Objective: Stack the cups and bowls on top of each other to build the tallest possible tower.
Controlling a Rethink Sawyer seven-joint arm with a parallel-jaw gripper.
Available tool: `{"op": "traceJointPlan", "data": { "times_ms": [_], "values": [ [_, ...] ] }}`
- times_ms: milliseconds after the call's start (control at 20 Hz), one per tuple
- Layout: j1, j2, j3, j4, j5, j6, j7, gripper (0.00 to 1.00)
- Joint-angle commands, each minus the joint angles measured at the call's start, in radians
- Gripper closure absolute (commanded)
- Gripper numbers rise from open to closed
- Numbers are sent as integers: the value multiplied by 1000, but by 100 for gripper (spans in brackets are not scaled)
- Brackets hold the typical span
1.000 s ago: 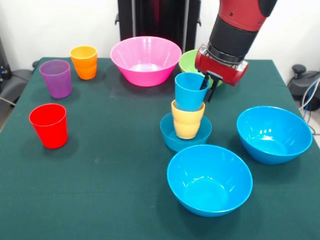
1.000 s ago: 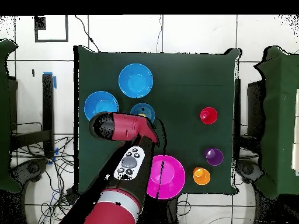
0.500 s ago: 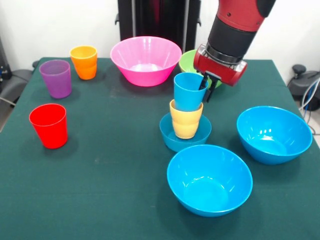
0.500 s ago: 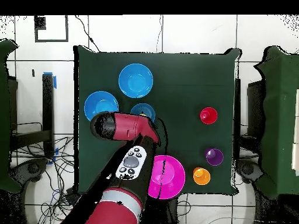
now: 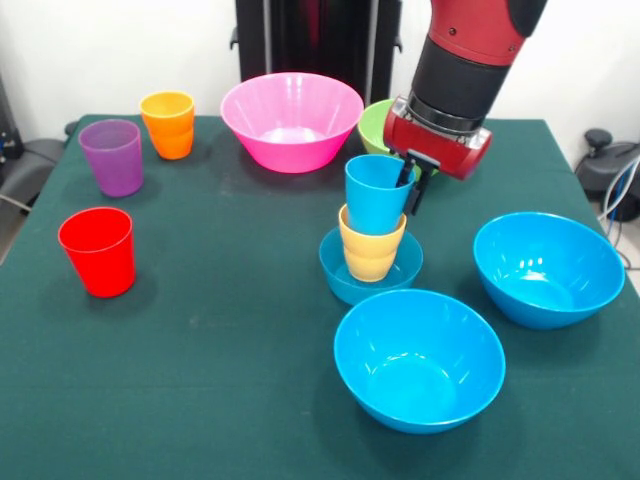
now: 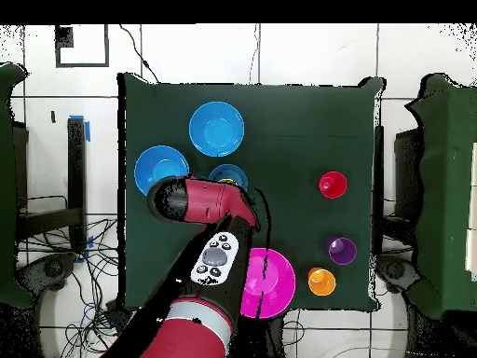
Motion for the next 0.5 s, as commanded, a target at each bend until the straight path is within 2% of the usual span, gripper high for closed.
{"op": "traceJointPlan", "data": {
  "times_ms": [50,500],
  "values": [
    [-11,30,124,13,-12,-42,90,100],
    [-7,31,119,5,-10,-27,93,100]
  ]
}}
